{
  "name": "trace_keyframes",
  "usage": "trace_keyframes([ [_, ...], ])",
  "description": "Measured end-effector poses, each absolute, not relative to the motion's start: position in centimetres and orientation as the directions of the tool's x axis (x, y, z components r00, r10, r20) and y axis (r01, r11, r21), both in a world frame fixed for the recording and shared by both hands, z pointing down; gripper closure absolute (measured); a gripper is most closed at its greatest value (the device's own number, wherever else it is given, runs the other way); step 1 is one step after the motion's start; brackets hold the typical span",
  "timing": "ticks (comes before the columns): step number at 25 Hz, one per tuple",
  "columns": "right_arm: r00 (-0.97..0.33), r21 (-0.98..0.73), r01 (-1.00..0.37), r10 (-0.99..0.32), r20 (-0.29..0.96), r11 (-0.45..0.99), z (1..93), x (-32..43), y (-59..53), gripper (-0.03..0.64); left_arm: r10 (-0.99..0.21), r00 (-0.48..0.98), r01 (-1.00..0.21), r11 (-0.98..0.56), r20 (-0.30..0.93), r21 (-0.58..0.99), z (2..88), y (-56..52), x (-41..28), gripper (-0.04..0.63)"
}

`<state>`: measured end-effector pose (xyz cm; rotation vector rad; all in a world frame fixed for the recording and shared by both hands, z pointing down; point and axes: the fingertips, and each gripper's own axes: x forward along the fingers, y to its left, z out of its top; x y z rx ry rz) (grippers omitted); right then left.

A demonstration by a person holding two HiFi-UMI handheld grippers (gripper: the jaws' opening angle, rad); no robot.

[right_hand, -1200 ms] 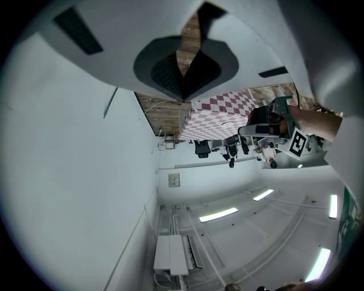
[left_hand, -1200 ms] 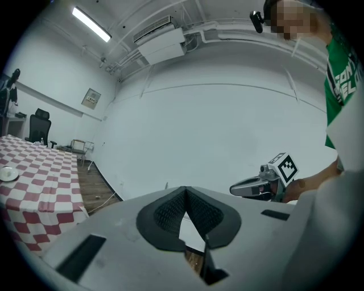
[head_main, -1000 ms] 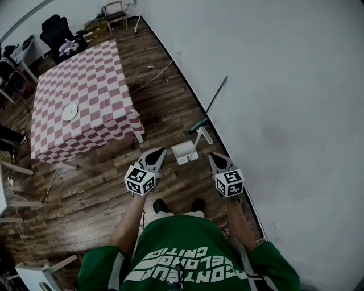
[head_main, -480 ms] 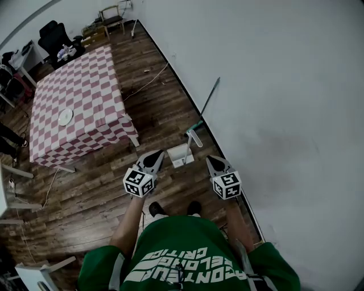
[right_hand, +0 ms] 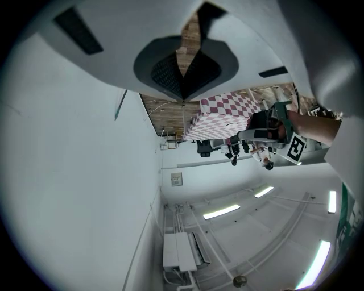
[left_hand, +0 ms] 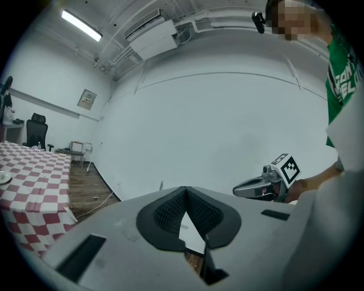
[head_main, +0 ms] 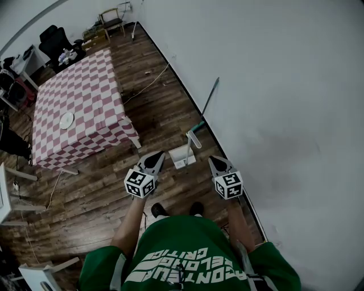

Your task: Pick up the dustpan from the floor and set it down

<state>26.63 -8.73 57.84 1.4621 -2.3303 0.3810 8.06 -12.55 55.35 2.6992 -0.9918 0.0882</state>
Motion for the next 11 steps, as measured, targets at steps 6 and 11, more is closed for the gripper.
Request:
trace_keyframes([
  [6, -0.394, -0.033, -0.905, -0.808, 0.438, 0.424, 57.95, 26.97, -8.97, 0.609, -0.633, 0.76, -0.649, -0.727, 0.145, 0.226, 55.2, -12.85, 8.04, 0.592],
  [11, -0.391, -0.033, -0.907, -0.81, 0.438, 0.42, 58.25, 27.05, -9.17, 0.609, -0.636, 0.758, -0.651, -0.722, 0.145, 0.233, 55.45, -13.12, 7.84, 0.592],
])
